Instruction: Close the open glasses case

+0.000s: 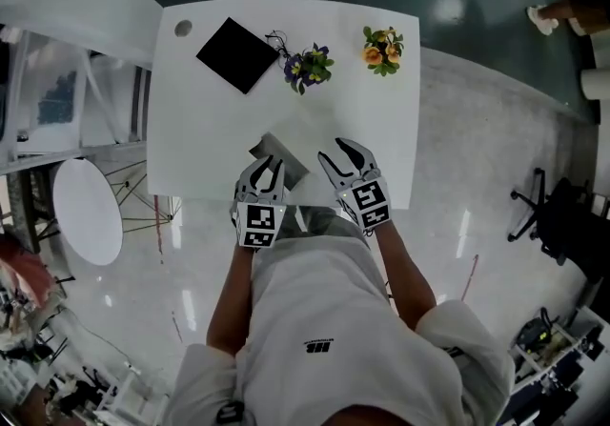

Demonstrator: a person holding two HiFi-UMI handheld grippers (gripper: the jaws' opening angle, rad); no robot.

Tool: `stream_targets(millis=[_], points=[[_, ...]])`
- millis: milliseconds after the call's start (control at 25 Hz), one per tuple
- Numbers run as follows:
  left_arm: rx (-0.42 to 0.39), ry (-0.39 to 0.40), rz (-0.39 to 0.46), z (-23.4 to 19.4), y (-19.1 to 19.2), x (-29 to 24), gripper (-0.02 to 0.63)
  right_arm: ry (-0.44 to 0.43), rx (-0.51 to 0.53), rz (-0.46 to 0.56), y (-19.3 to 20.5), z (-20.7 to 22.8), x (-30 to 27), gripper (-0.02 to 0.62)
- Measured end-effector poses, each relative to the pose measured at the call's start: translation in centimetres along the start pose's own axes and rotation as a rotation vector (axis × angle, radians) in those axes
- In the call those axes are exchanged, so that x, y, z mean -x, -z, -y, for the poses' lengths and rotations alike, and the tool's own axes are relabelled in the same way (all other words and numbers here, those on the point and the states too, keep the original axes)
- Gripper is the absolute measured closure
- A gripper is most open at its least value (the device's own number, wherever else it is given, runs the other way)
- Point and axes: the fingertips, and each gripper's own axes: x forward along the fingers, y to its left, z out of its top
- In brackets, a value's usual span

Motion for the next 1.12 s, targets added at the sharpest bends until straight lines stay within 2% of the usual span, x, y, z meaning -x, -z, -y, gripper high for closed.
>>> stream_targets(millis=[240, 360, 1120], points=[[0.018, 0.023, -0.051, 0.0, 2.2, -1.5, 0.515, -0.003, 0.004, -0.023, 0.7, -0.2, -1.4, 0.403], [0.012, 0.025, -0.043, -0.2, 2.1, -2.0, 0.517, -0.009, 0.001, -0.043, 1.2, -0.5, -2.1, 0.404], [0.029, 0.084, -0.132, -0.1, 4.6, -5.1, 0.517, -0.034, 0.005, -0.109, 2.6, -0.9, -6.0, 0.405]])
